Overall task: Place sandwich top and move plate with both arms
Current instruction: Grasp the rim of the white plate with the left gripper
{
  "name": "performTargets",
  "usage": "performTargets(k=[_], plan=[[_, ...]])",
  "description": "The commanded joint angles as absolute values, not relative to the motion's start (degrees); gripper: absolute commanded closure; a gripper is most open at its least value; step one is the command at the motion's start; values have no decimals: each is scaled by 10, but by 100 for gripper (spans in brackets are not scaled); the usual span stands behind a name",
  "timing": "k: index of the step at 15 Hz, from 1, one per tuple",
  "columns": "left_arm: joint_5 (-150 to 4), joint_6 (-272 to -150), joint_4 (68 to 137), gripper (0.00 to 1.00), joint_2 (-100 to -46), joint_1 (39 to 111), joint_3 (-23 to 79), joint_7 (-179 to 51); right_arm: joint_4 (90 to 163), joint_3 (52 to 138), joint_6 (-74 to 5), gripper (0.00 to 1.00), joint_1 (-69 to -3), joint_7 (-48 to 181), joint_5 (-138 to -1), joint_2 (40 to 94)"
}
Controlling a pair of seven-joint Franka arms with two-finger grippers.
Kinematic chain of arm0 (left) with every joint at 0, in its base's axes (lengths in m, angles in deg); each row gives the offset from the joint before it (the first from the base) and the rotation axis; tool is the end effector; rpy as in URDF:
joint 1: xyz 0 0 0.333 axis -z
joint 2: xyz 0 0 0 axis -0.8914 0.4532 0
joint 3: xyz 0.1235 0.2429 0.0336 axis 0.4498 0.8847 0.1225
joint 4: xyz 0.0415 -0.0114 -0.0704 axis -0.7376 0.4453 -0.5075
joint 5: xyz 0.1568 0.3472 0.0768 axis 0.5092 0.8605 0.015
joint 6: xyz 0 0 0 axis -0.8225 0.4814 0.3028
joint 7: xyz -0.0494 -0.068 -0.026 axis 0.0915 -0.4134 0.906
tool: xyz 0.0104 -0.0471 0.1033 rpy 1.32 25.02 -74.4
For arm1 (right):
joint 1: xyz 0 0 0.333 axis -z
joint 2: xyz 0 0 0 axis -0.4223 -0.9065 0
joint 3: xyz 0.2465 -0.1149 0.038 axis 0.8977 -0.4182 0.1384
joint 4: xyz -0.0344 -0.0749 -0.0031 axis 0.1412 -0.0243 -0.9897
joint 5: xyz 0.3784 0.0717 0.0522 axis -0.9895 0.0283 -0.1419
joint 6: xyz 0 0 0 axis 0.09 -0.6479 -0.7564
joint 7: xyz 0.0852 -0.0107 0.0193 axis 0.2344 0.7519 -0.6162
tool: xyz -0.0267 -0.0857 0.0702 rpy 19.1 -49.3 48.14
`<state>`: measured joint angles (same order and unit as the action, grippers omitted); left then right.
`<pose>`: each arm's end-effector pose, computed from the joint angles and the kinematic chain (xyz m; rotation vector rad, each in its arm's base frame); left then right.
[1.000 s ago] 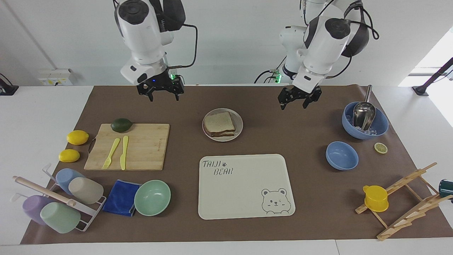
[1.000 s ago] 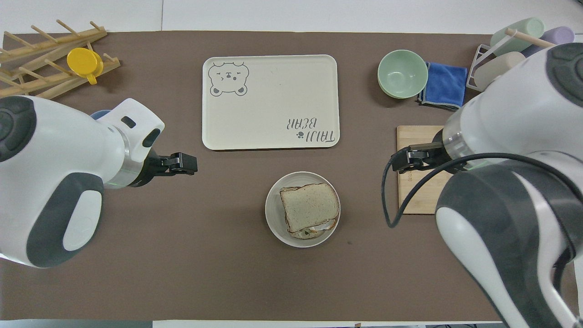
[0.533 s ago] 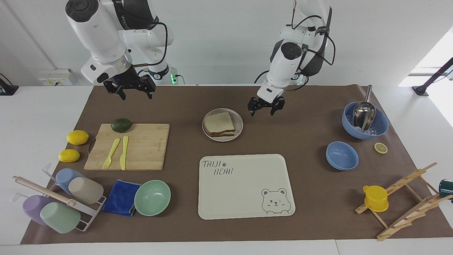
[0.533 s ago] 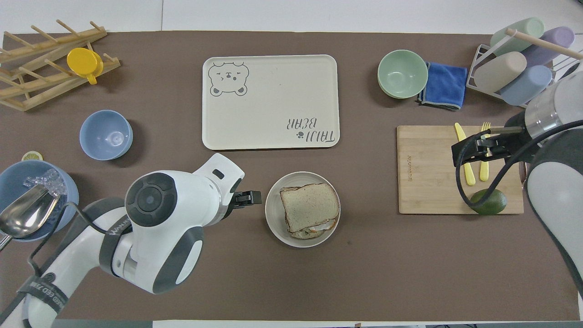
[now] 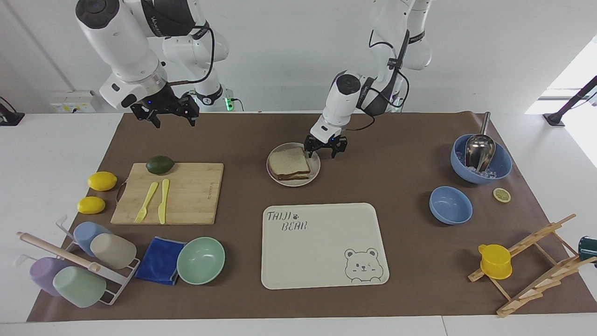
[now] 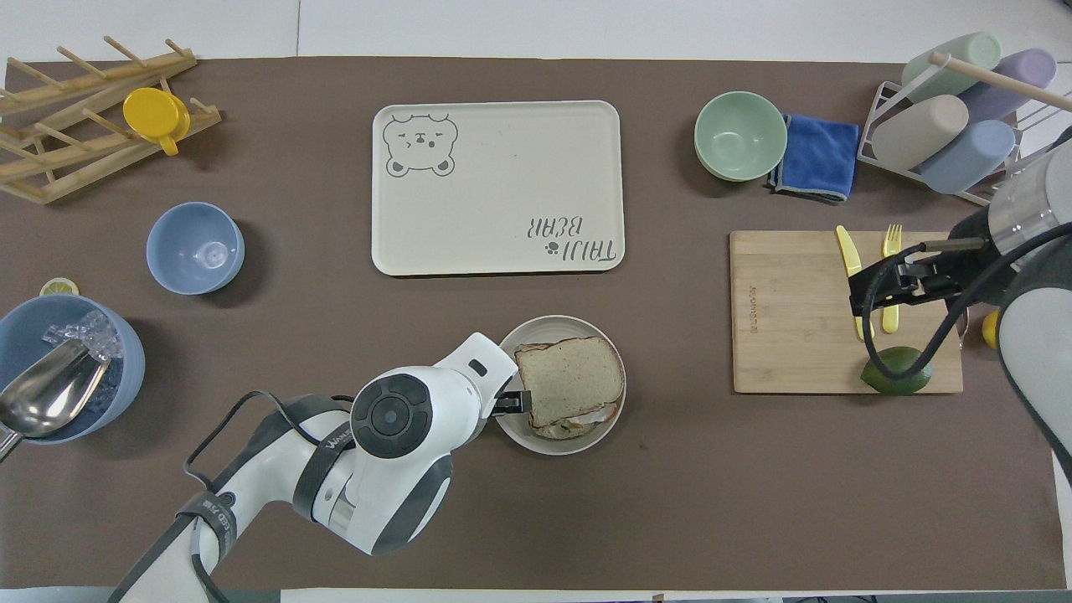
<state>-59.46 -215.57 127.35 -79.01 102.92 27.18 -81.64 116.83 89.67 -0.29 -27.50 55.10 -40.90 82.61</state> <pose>0.3710 -0.3514 0.2644 2.9935 -0.0389 -0.0330 0.5287 0.0443 0.5425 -3.1079 -0.0380 0.2731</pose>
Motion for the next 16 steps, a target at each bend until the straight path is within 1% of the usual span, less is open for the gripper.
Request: performTargets(k=[1, 3, 6, 9, 12, 14, 16], plan=[[-602, -2175, 1279, 16, -785, 1038, 281, -817, 1176, 900, 12, 0, -266, 567, -417, 836], [-603, -2175, 1279, 25, -780, 1038, 281, -817, 1176, 902, 17, 0, -267, 569, -414, 842], [-624, -2179, 1275, 43, -779, 1038, 281, -813, 1190, 901, 16, 0, -270, 576, -413, 854], [-625, -2191, 1274, 54, -776, 1039, 281, -813, 1191, 893, 0, 0, -269, 589, -412, 850], [-624, -2191, 1274, 66, -776, 1045, 281, -813, 1182, 883, 0, 0, -273, 589, -409, 835], [-625, -2191, 1272, 80, -775, 1045, 281, -813, 1169, 882, 0, 0, -273, 590, -399, 825], [-625, -2191, 1271, 98, -775, 1045, 281, -813, 1168, 884, 2, 0, -273, 592, -398, 826]])
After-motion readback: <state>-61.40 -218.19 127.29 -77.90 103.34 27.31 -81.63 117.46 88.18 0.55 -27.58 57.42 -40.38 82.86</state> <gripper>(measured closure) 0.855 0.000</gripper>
